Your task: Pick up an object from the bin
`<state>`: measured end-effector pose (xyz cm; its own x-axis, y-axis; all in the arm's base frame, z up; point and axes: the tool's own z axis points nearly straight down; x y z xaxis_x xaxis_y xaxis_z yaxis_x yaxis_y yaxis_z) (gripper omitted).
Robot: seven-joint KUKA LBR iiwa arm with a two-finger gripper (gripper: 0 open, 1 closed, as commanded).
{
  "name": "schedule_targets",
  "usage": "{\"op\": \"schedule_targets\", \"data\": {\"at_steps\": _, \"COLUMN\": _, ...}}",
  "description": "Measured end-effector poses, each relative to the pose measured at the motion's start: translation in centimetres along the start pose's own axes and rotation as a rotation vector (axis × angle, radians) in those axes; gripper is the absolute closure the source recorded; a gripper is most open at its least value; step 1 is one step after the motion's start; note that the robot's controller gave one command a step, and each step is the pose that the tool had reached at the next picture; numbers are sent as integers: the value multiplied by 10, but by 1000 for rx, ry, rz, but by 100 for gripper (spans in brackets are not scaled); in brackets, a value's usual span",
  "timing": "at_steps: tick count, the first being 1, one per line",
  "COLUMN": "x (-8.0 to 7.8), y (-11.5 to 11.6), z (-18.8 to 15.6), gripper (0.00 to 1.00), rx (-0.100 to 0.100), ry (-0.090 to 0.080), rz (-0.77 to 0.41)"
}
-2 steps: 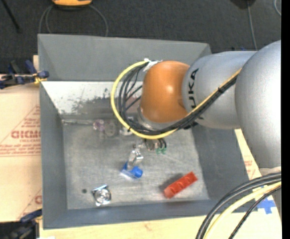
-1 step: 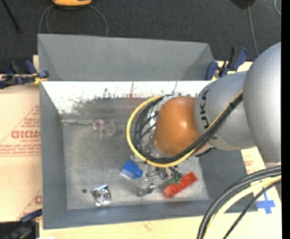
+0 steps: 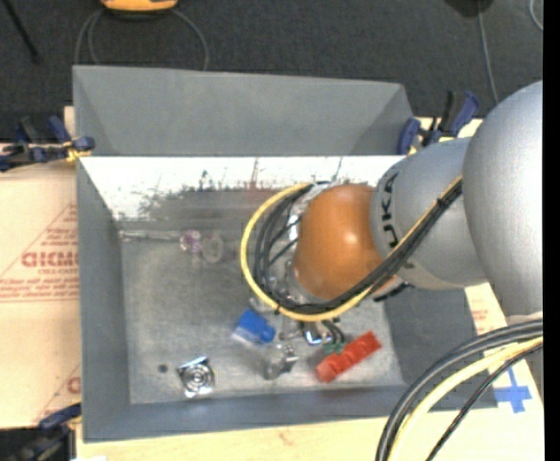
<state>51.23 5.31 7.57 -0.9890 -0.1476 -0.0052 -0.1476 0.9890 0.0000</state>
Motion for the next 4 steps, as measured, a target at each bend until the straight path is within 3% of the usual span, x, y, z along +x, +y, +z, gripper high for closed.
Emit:
{"op": "schedule_targets", "data": {"at_steps": 1, "x": -8, "y": 4, "z": 1, "gripper": 0, "rx": 1, "ry": 9, "rz": 46}}
{"op": "schedule_targets", "data": {"at_steps": 2, "x": -10, "y": 5, "z": -3, "gripper": 100, "rx": 0, "ry": 7, "rz": 47}}
{"op": "schedule_targets", "data": {"at_steps": 3, "x": -4, "y": 11, "z": -14, "gripper": 100, "rx": -2, "ry": 1, "rz": 48}}
{"op": "schedule_targets", "data": {"at_steps": 4, "x": 1, "y": 34, "z": -124, "gripper": 100, "rx": -2, "ry": -5, "rz": 59}}
